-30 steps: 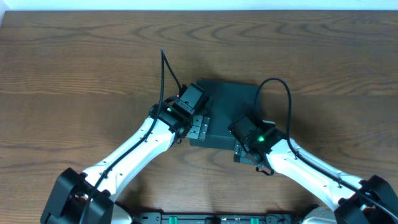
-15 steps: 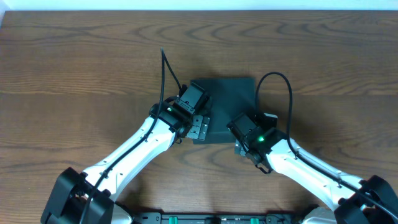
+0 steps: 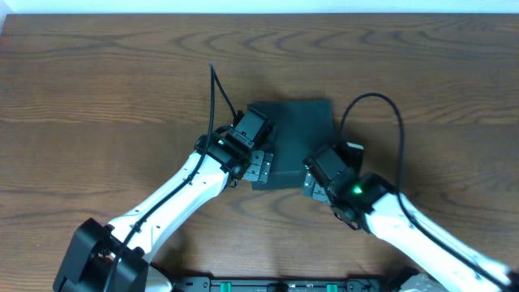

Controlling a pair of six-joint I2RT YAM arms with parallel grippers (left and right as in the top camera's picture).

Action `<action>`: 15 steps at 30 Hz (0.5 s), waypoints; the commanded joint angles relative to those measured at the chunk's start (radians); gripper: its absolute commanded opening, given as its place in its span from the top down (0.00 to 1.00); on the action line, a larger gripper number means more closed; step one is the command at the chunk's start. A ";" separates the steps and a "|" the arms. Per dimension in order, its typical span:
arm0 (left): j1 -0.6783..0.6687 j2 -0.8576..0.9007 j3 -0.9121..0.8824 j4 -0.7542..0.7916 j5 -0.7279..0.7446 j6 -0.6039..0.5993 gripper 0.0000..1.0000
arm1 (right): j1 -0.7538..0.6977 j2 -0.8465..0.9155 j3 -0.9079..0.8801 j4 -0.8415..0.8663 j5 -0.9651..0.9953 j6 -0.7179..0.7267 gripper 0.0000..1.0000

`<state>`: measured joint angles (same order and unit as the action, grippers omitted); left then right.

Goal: Pack container

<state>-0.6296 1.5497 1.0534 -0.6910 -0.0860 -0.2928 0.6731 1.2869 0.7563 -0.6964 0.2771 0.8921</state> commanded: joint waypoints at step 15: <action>0.001 0.032 -0.005 -0.023 -0.029 0.000 0.05 | -0.045 -0.046 0.009 0.005 0.090 -0.030 0.01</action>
<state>-0.6296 1.5497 1.0534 -0.6910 -0.0860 -0.2928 0.6506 1.2232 0.7563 -0.6907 0.3252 0.8761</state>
